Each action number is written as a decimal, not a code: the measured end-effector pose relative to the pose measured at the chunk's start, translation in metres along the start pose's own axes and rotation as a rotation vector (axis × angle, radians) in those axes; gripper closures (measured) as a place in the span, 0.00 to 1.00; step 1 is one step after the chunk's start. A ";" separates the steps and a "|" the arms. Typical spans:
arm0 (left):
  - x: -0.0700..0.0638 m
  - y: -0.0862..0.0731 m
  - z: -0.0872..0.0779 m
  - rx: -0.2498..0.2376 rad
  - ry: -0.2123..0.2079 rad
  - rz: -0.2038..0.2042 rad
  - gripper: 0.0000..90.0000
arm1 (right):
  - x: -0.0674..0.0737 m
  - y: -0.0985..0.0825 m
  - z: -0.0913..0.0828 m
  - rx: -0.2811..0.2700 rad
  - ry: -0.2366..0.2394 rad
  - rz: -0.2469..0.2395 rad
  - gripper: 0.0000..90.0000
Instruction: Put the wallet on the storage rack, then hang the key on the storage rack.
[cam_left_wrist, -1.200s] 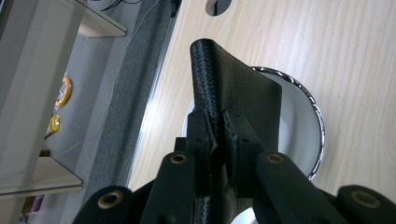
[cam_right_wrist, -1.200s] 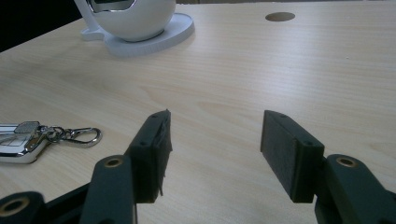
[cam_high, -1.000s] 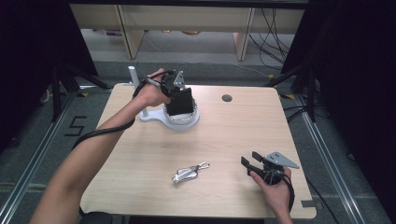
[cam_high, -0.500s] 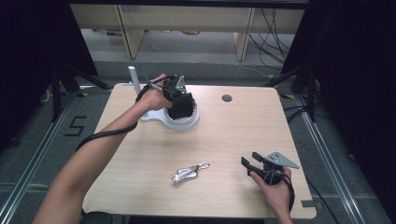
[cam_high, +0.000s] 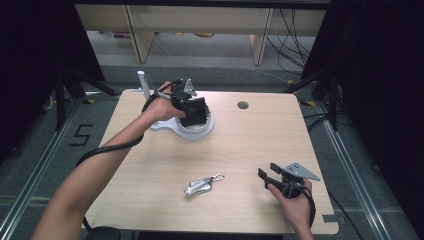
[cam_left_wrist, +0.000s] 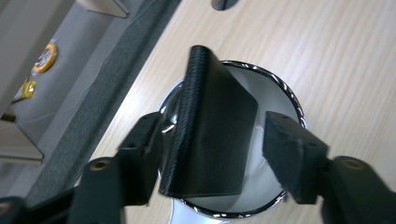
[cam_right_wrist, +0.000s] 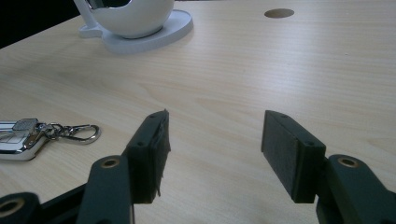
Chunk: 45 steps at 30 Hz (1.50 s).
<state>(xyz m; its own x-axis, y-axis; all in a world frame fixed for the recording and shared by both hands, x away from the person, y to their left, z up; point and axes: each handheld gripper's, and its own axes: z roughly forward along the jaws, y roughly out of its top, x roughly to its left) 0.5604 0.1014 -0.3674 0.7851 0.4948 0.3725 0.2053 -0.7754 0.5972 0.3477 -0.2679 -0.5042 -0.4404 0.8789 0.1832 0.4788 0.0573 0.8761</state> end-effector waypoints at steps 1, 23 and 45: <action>-0.001 -0.003 -0.007 -0.023 0.019 -0.025 0.39 | -0.003 0.001 0.002 -0.025 -0.003 -0.037 0.48; -0.056 -0.046 -0.060 -0.155 -0.090 -0.184 0.37 | -0.002 0.002 0.001 -0.001 0.015 0.006 0.50; -0.129 -0.052 -0.038 -0.147 -0.301 -0.205 0.41 | -0.002 0.004 -0.003 -0.014 0.012 -0.016 0.51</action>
<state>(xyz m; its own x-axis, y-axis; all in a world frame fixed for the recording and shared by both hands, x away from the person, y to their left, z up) 0.4264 0.0922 -0.4197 0.8773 0.4793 0.0231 0.3066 -0.5971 0.7413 0.3483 -0.2712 -0.5003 -0.4574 0.8719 0.1746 0.4607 0.0644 0.8852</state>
